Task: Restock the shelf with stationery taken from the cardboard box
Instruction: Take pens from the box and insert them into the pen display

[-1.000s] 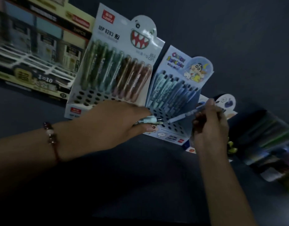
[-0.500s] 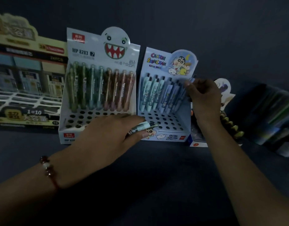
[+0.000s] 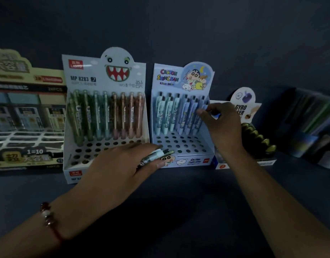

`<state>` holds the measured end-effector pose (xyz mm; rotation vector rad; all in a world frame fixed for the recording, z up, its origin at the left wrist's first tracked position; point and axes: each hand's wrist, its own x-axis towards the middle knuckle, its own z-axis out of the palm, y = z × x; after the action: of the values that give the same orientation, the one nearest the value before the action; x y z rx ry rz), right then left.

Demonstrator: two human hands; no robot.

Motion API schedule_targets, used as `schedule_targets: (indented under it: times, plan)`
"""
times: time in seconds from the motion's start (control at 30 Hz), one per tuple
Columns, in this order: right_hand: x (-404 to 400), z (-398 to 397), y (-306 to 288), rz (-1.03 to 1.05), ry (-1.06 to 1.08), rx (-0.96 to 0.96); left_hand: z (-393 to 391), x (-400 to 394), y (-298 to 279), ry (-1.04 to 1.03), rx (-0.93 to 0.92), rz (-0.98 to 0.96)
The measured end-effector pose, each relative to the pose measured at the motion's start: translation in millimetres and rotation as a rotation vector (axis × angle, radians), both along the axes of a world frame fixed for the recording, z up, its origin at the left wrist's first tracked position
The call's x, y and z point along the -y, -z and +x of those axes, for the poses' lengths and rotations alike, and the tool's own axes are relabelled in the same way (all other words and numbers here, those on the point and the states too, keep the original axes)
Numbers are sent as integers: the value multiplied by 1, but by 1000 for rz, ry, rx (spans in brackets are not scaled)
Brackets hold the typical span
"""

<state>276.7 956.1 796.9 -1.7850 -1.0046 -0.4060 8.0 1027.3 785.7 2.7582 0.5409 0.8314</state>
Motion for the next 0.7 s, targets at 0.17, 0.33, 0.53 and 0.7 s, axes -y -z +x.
schedule_targets:
  times: [0.17, 0.33, 0.53, 0.7]
  plan:
    - [2, -2, 4, -106, 28, -26, -3, 0, -1, 17, -5, -66]
    - [28, -69, -28, 56, -117, -101, -6, 0, -5, 26, 27, -78]
    - [37, -138, -3, -170, -668, -503, -5, -3, -3, 52, 99, -185]
    - [36, -125, -3, -62, -762, -794, -3, 1, -6, 132, 141, -272]
